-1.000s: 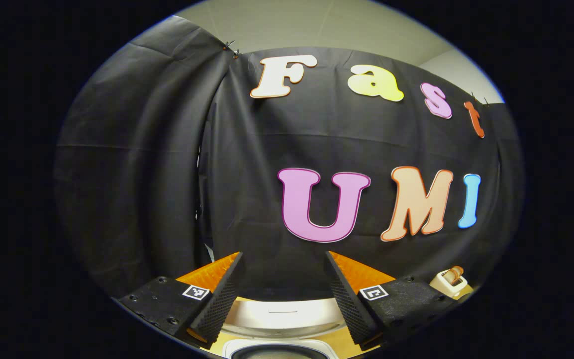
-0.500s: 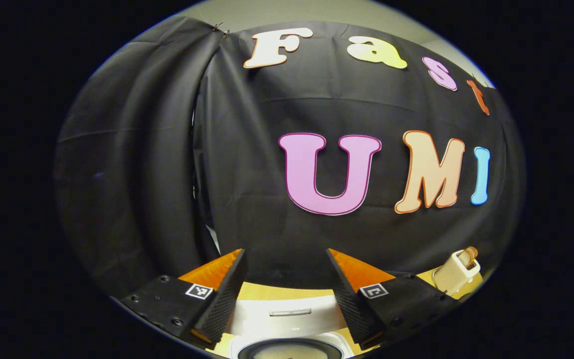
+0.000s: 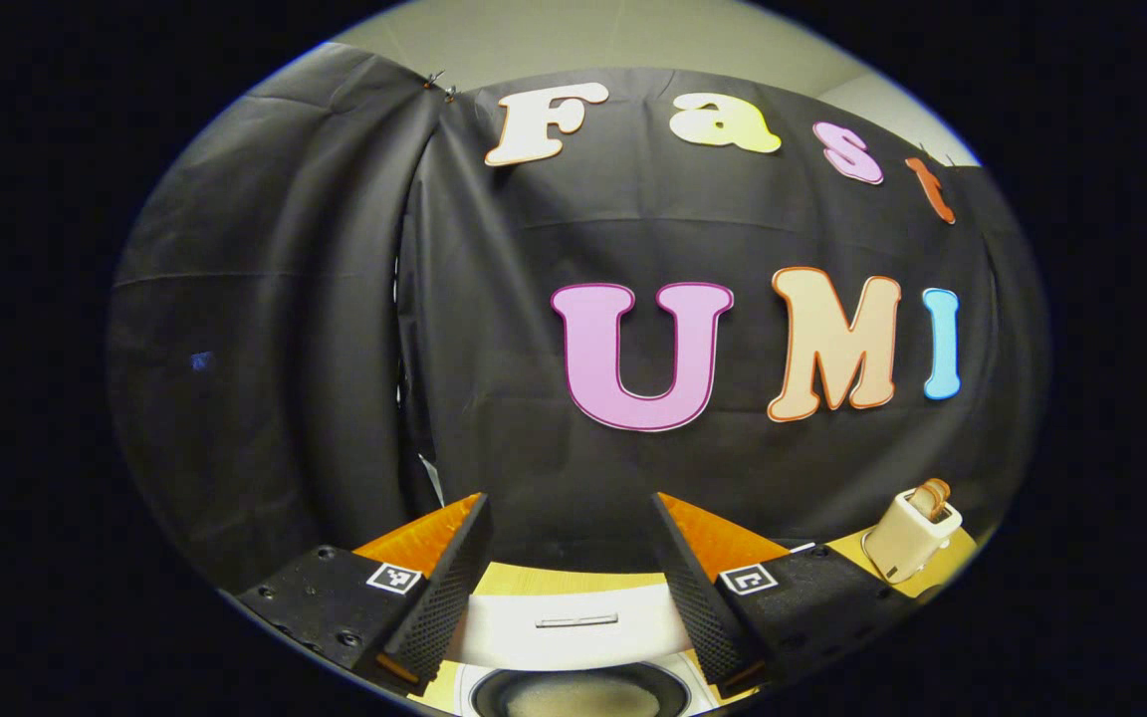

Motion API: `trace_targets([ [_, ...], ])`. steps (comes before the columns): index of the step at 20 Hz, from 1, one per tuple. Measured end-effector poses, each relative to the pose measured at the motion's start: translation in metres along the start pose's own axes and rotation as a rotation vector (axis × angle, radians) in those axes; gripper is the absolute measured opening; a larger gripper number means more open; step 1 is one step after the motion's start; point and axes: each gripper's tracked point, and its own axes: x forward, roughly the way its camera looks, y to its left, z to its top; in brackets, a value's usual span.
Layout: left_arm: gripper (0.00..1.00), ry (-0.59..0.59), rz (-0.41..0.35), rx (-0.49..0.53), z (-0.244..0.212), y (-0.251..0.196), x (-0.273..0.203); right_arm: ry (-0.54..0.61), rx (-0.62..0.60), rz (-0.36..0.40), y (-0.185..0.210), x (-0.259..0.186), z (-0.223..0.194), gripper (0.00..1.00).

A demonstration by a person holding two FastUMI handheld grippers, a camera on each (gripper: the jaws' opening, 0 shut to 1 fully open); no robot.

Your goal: Close the left gripper, press the button to open the rice cooker; take a wooden spoon from the chopstick holder with the right hand, scoop a spoonful of rice and pour it into the rice cooker, then put the wooden spoon back into the chopstick holder.

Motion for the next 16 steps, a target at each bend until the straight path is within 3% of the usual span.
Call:
trace_targets([
  [3, 0.92, -0.020, 0.003, 0.008, -0.011, -0.003, -0.022, 0.000, -0.007, 0.026, 0.001, 0.003, -0.001, 0.96],
  [16, 0.92, 0.092, 0.031, -0.009, -0.100, -0.012, -0.105, -0.006, -0.014, 0.089, 0.005, 0.010, 0.003, 0.98],
])
